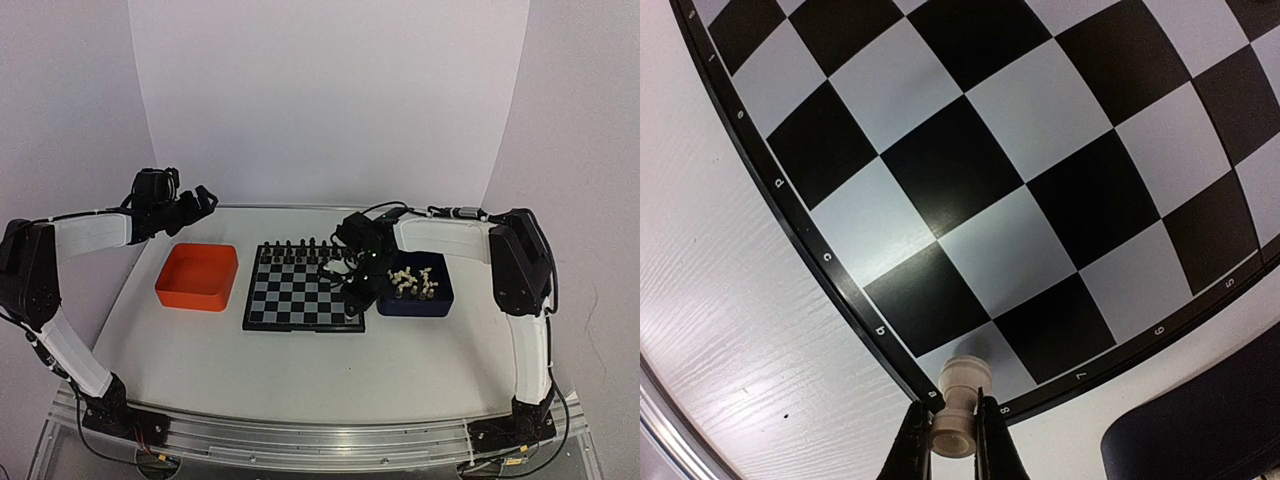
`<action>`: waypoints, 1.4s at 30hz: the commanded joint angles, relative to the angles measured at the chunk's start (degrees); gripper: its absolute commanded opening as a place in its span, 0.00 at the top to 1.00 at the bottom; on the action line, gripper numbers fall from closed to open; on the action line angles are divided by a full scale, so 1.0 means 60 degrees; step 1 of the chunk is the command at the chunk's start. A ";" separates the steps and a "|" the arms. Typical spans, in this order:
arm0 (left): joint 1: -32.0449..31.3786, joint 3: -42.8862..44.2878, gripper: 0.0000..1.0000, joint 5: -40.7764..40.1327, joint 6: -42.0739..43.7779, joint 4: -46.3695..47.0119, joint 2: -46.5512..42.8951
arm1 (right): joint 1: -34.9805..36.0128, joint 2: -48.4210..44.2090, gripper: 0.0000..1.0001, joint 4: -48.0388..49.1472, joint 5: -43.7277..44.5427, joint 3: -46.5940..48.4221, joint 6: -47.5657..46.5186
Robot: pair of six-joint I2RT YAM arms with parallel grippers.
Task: Set up the chess pieces on the board
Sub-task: Place the chess piece on the chessboard.
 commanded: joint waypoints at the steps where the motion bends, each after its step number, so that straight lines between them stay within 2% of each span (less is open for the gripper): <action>1: -0.0034 -0.0088 0.00 -0.0130 0.0014 0.0328 -0.0337 | 0.0011 0.0130 1.00 -0.0124 0.0020 0.0114 -0.0189; 26: -0.0035 0.0096 0.00 -0.0210 0.0129 0.0290 -0.0182 | 0.0016 0.0135 0.99 -0.0148 -0.0051 -0.0176 -0.0541; 42: -0.0029 0.0329 0.00 -0.0087 0.0190 0.0337 0.0160 | 0.0012 -0.0024 0.64 -0.0123 -0.0070 -0.0085 -0.0539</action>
